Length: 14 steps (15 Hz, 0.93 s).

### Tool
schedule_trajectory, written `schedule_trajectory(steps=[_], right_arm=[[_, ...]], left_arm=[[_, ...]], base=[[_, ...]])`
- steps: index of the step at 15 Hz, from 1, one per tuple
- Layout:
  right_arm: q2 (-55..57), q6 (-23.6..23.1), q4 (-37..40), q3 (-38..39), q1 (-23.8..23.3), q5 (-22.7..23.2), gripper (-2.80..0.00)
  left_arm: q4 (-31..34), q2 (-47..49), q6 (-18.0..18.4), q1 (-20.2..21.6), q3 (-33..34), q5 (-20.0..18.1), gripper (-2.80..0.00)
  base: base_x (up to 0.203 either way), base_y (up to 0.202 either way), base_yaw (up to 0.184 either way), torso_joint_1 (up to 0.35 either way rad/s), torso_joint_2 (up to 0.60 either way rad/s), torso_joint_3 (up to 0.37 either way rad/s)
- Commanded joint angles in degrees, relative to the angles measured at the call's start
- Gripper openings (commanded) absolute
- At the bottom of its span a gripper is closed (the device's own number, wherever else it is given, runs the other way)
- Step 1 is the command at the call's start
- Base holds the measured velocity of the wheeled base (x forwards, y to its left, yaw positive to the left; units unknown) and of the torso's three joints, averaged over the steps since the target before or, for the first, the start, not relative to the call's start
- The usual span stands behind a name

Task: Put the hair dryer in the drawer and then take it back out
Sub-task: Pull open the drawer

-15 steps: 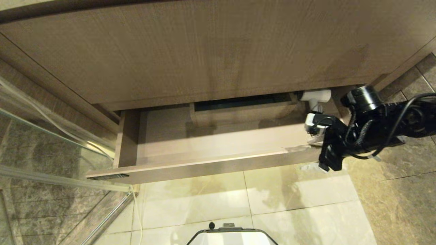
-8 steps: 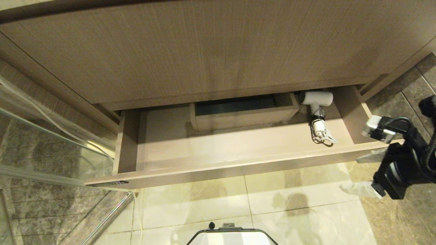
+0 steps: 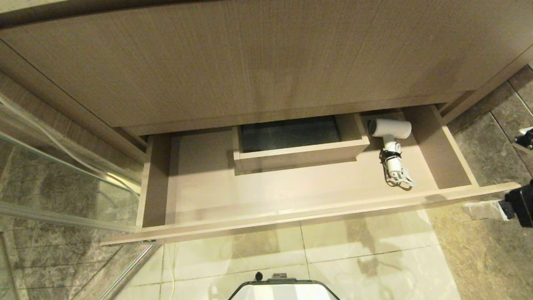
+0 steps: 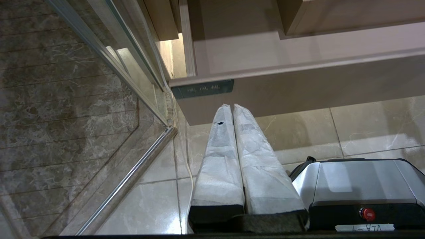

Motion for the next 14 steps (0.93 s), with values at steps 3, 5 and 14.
schedule_trajectory(steps=[3,5,14], right_arm=[[5.3,6.6,-9.2,0.0,-1.0,-1.1,0.00],[8.5,8.1,-11.1,-0.7,-1.3,-2.7,-2.80],[31.6,14.3,-18.0,-15.4,-1.1,-11.5,-2.80]], left_arm=[[0.0,0.1,0.0,0.0,0.0,0.0,-2.80],[0.0,0.1,0.0,0.0,0.0,0.0,-2.80],[0.0,0.0,0.0,0.0,0.0,0.0,-2.80]], base=[[0.000,0.000,0.000,0.000,0.00,0.000],[0.000,0.000,0.000,0.000,0.00,0.000],[0.000,0.000,0.000,0.000,0.00,0.000]])
